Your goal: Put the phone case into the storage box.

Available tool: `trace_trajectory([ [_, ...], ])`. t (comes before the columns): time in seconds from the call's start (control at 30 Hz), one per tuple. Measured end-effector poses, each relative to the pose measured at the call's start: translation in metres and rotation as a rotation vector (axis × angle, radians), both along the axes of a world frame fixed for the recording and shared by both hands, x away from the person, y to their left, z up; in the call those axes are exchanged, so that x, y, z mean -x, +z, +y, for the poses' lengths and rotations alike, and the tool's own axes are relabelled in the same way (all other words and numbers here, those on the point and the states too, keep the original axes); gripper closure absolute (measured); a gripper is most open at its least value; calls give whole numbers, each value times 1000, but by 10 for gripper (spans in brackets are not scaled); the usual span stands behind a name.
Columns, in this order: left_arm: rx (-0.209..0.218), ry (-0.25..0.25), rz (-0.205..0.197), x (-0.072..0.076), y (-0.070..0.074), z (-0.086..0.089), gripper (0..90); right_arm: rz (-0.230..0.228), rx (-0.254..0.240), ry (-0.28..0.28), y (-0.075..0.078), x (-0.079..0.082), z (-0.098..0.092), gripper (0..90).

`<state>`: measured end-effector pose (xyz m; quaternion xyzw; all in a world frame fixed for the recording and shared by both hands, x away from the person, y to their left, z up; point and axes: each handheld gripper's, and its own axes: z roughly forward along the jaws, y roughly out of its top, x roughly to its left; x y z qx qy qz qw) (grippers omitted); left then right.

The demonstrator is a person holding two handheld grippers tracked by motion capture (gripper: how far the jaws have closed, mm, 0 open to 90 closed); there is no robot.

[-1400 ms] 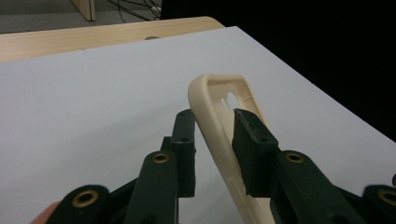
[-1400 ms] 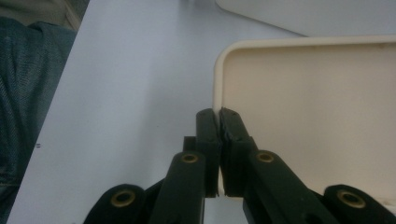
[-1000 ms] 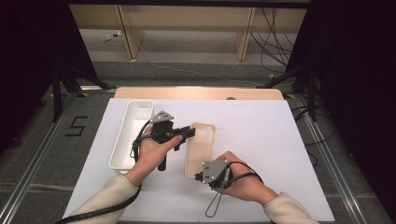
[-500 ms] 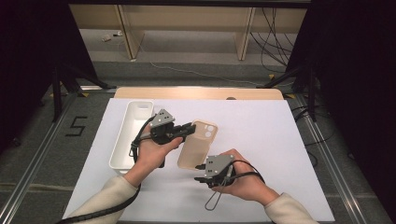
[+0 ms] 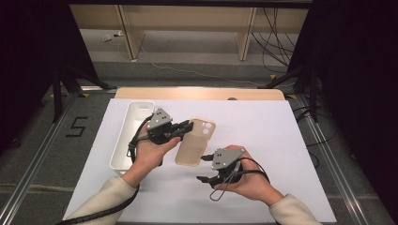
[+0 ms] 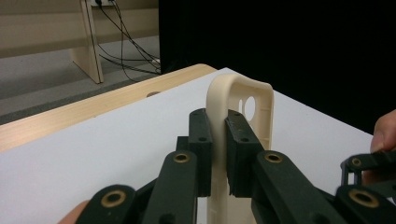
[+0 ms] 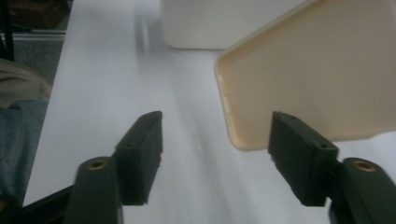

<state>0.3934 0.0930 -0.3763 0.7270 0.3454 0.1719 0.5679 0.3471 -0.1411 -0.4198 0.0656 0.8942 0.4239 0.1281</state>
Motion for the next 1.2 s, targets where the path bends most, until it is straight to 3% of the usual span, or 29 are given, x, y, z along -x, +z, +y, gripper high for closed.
trace_trajectory([
  [0.4, -1, 12, -8, 1, 3, 7, 822, 25, -56, -51, -2, 0, -15, 256],
  [1.2, 0, 32, -19, 4, 6, 17, 822, 39, -144, -136, 1, 1, -42, 237],
])
